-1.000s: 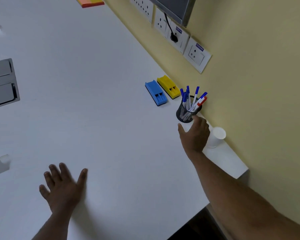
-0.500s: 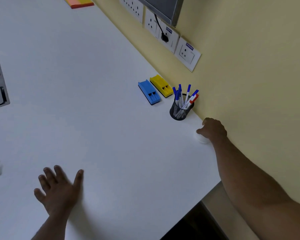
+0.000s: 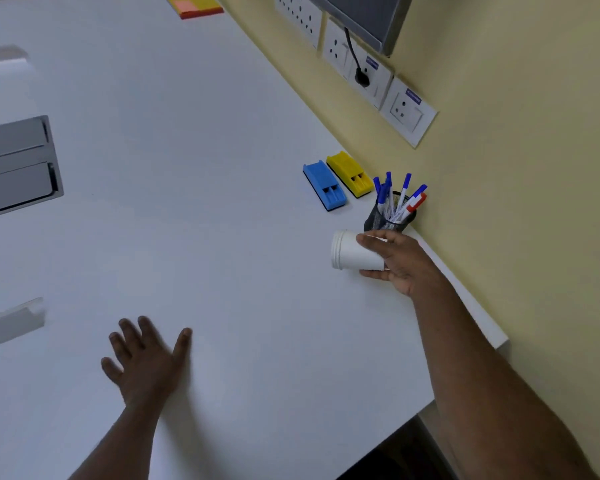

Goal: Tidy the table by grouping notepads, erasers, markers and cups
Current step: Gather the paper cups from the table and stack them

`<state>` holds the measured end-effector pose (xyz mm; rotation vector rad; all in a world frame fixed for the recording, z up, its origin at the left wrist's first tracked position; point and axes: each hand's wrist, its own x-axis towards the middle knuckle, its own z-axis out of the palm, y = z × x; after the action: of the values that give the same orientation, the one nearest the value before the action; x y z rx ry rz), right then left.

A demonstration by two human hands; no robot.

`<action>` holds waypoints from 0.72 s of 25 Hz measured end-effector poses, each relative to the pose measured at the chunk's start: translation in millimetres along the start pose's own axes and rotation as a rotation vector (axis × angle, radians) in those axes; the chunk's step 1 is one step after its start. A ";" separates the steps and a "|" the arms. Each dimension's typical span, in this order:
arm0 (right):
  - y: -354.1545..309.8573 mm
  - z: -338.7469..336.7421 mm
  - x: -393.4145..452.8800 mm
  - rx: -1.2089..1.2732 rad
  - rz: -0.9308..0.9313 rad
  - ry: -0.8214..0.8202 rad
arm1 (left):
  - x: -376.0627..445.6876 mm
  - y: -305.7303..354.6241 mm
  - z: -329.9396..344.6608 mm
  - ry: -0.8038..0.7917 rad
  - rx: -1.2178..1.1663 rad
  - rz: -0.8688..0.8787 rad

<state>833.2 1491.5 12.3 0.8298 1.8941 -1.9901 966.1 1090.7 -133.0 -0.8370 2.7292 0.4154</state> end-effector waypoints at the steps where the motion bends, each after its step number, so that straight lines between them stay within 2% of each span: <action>1: 9.5 15.3 -2.1 0.159 0.060 -0.097 | -2.0 4.3 -3.5 0.001 -0.029 0.006; 5: 59.0 71.4 -8.4 0.674 0.309 -0.387 | -31.0 35.3 -16.0 0.161 -0.209 0.284; 7: 81.7 95.2 -13.4 0.784 0.401 -0.512 | -51.4 56.9 -19.6 0.129 -0.425 0.358; 10: 106.1 127.4 -24.3 0.829 0.493 -0.675 | -71.9 84.0 -28.6 -0.042 -0.802 0.287; 12: 113.4 145.5 -31.5 0.805 0.532 -0.735 | -75.1 96.0 -37.1 -0.081 -0.927 0.245; 18: 125.5 180.9 -48.8 0.599 0.635 -0.748 | -65.8 84.4 -48.1 -0.112 -1.312 0.043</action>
<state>903.4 1292.2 -66.4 0.5685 0.5399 -2.0151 962.6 1174.3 -50.8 -0.8936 2.0925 2.2470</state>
